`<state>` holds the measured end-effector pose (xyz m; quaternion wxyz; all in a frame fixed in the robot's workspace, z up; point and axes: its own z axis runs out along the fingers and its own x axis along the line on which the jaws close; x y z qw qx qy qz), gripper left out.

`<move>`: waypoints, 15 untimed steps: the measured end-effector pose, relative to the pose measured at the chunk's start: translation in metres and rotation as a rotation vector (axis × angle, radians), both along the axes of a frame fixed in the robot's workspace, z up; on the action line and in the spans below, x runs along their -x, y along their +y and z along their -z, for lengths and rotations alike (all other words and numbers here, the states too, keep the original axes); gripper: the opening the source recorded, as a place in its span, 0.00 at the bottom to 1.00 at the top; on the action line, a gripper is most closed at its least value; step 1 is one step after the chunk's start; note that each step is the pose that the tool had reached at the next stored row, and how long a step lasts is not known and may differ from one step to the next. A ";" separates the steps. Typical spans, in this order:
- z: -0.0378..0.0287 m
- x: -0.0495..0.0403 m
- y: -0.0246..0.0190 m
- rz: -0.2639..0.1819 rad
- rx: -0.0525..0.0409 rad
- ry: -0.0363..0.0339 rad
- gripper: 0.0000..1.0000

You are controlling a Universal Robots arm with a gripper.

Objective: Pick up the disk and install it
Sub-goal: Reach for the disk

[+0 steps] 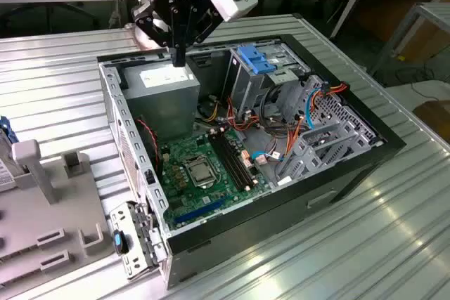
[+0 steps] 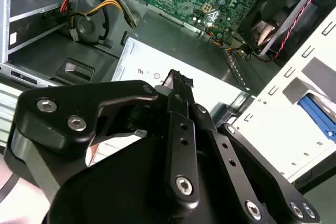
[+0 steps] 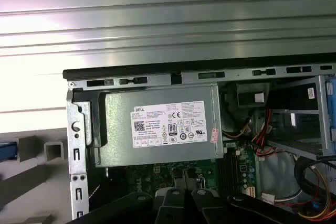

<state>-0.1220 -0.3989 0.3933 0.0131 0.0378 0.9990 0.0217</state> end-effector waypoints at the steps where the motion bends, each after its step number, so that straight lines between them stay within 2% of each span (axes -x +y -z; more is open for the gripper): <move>1: 0.0000 0.0014 0.0000 0.000 0.0000 0.0000 0.11; 12: 0.0000 0.0148 0.0000 0.000 0.0000 0.0000 0.11; 13: 0.0000 0.0201 0.0000 0.000 0.0001 0.0000 0.11; 15: 0.0000 0.0233 0.0000 0.000 0.0000 0.0000 0.11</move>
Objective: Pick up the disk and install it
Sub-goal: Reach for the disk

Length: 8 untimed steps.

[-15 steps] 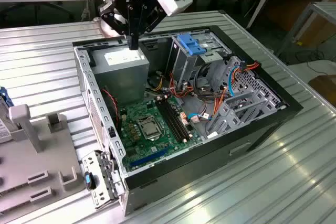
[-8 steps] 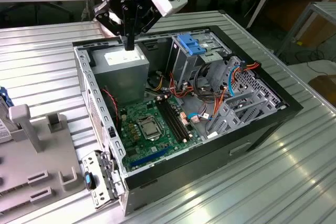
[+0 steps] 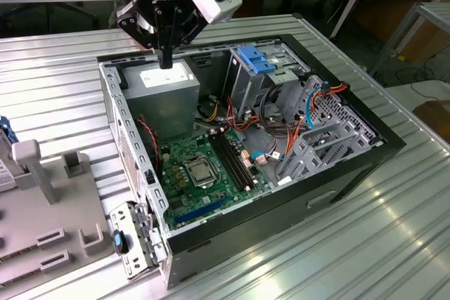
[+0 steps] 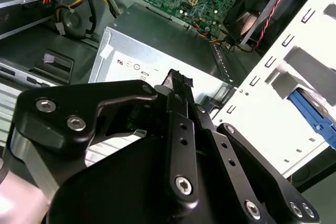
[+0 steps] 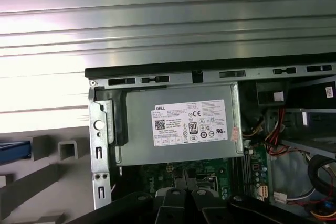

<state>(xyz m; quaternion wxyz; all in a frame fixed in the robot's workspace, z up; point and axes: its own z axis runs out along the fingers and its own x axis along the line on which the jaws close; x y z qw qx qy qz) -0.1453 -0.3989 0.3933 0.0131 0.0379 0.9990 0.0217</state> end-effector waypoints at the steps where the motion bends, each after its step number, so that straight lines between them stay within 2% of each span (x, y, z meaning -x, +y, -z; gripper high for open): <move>1: 0.0000 0.0012 0.0000 0.000 -0.0001 -0.0001 0.11; 8: 0.0000 0.0087 0.0000 0.000 0.0000 0.0000 0.11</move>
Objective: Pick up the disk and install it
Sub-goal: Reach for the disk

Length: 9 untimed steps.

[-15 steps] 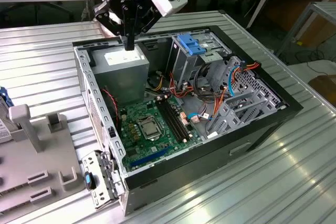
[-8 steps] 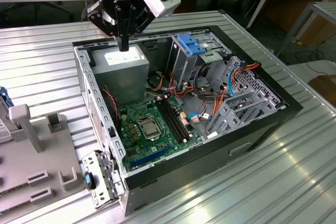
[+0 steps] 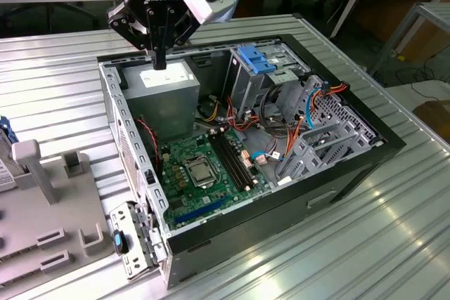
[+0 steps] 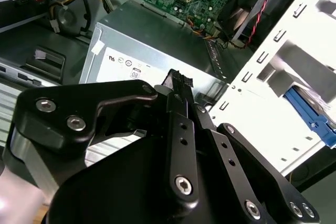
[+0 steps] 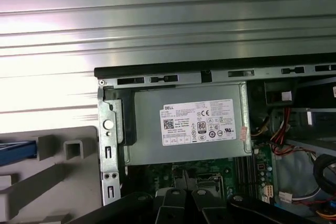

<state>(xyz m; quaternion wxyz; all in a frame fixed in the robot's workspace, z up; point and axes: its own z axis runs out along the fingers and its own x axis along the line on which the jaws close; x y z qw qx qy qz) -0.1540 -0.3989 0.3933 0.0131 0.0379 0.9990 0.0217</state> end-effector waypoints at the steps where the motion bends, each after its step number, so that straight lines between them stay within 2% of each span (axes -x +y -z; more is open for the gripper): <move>1: 0.0000 0.0010 0.0000 0.000 0.0000 0.0000 0.11; 9: 0.0000 0.0135 0.0000 0.000 0.0000 0.0000 0.11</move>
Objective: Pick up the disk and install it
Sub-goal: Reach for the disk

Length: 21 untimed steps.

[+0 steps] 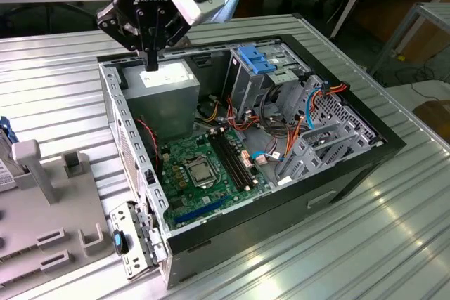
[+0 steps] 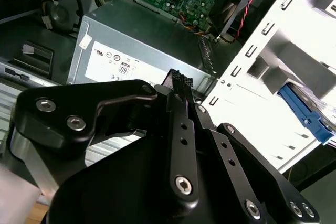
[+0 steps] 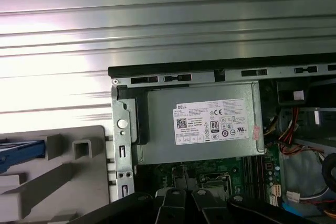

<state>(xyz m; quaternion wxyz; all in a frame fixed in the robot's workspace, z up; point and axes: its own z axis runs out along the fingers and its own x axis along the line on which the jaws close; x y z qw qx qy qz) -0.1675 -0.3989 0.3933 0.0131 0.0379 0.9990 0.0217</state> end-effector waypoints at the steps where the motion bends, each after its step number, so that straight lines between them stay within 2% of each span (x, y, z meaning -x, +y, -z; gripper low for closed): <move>1: 0.0000 0.0014 0.0000 0.000 0.0000 0.0000 0.11; 21: 0.0000 0.0316 0.0000 0.000 0.0000 0.0000 0.11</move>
